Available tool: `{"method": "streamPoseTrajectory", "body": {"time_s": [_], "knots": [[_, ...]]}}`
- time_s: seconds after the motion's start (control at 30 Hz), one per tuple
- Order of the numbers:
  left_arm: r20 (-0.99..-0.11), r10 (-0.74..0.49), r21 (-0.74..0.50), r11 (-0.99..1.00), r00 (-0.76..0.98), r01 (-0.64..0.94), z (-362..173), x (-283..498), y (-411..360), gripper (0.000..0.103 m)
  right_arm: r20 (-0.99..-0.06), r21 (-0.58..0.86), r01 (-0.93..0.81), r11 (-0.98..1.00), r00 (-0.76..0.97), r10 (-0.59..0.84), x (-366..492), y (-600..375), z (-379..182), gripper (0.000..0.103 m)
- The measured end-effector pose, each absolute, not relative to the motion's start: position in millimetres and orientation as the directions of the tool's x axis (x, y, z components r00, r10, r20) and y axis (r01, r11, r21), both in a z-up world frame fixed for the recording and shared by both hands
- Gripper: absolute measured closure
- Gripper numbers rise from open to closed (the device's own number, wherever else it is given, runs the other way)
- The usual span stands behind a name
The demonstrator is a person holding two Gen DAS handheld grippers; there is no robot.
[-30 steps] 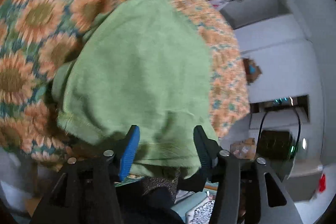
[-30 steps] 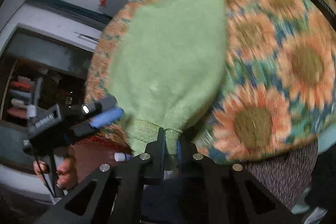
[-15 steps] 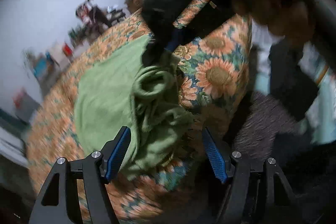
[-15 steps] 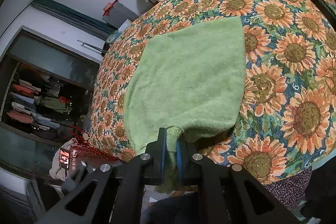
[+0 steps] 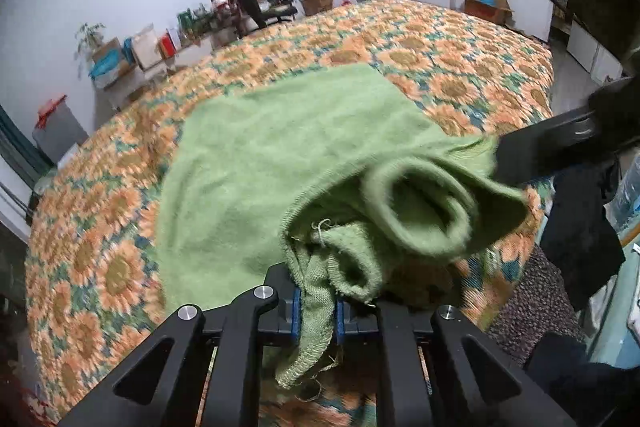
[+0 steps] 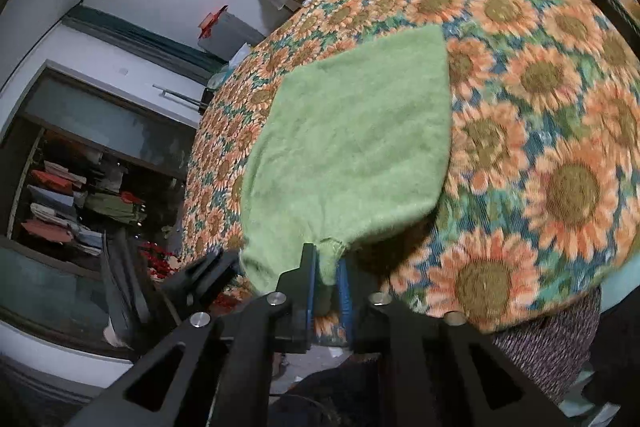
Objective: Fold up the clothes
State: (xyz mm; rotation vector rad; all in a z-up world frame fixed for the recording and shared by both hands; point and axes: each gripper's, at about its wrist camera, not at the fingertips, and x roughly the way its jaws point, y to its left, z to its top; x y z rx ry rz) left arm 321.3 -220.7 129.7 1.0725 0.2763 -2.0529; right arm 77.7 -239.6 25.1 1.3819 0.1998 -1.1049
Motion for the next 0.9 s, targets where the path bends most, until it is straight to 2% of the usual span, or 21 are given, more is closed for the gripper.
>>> {"method": "streamPoseTrajectory", "body": {"time_s": [0.03,0.07,0.23,0.57,0.63,0.8,0.9], "knots": [[-0.772,-0.534,0.141,-0.673,-0.345,0.726,131.9,323.2,-221.9,0.091,-0.683,0.691,0.687,-0.226,0.517,-0.517,70.5,-234.1,21.0,0.043],[-0.773,-0.527,0.129,-0.676,-0.354,0.725,134.3,323.8,-222.3,0.091,-0.674,0.706,0.660,-0.258,0.513,-0.532,63.3,-228.6,16.8,0.035],[-0.762,-0.531,0.112,-0.670,-0.369,0.734,141.5,324.0,-234.3,0.091,-0.629,0.772,0.519,-0.367,0.541,-0.558,37.3,-227.4,-13.3,0.033],[-0.750,-0.537,0.089,-0.661,-0.387,0.745,145.9,337.3,-231.0,0.091,-0.455,0.889,0.304,-0.342,0.661,-0.597,54.1,-276.3,-33.4,0.033],[-0.748,-0.530,0.071,-0.662,-0.399,0.746,145.6,340.0,-233.8,0.091,-0.451,0.892,0.303,-0.337,0.653,-0.608,52.3,-271.7,-31.2,0.028],[-0.744,-0.519,0.071,-0.687,-0.420,0.724,143.8,335.1,-229.1,0.091,-0.428,0.903,0.272,-0.332,0.630,-0.647,44.8,-259.9,-27.9,0.026],[-0.738,-0.524,0.089,-0.699,-0.424,0.710,142.6,331.1,-220.7,0.091,-0.455,0.890,0.282,-0.359,0.616,-0.644,45.3,-266.3,-33.4,0.025]]}}
